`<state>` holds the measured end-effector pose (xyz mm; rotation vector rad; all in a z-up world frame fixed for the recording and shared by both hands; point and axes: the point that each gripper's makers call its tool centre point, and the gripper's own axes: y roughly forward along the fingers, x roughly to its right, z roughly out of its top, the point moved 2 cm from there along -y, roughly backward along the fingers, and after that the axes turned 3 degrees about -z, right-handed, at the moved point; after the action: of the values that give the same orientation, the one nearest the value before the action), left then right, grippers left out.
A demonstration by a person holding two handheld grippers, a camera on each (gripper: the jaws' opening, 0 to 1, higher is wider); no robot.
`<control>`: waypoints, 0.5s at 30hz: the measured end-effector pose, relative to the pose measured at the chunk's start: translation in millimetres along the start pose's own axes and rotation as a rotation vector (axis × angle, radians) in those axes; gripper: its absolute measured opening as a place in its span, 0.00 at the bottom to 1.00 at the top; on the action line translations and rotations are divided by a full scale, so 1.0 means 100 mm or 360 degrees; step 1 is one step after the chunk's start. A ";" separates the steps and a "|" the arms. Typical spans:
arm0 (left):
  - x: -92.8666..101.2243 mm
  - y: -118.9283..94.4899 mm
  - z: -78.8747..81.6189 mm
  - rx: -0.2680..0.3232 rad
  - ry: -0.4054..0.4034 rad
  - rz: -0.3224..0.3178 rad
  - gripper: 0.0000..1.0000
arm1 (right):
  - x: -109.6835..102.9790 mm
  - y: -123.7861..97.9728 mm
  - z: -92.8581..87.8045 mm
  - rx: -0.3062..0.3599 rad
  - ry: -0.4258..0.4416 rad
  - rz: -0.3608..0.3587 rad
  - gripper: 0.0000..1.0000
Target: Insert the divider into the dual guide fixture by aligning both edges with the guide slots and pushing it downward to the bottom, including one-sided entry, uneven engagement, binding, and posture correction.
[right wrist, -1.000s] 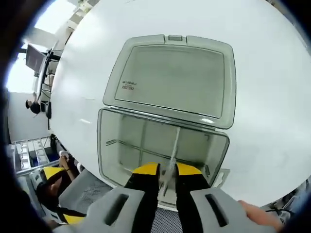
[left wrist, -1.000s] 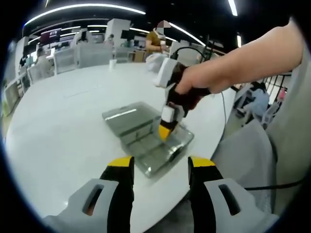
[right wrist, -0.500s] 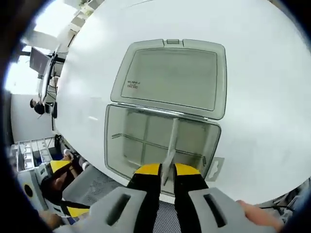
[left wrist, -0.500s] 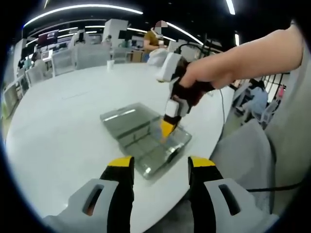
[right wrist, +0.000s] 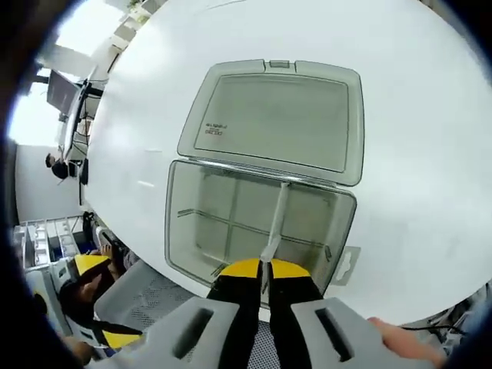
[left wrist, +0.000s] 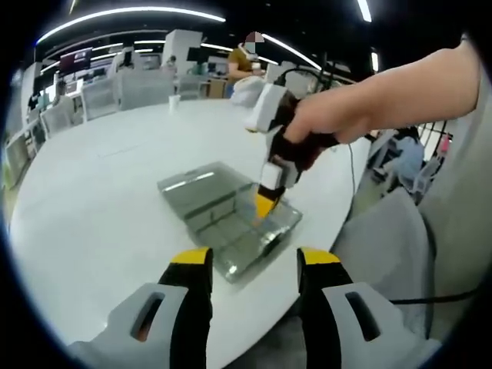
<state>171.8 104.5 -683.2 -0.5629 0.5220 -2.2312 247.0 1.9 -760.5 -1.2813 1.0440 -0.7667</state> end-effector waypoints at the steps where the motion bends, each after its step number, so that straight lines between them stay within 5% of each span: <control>1: 0.00 0.00 0.00 0.0001 0.0001 0.0000 0.41 | 0.00 0.00 0.00 0.0000 -0.0016 -0.0008 0.00; 15: 0.03 -0.03 0.01 -0.0011 0.0012 0.0016 0.41 | 0.03 0.02 0.01 0.0000 -0.0032 -0.0030 0.00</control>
<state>168.5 103.9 -679.6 -0.5542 0.5352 -2.2236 248.6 0.2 -762.8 -1.2980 1.0171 -0.7668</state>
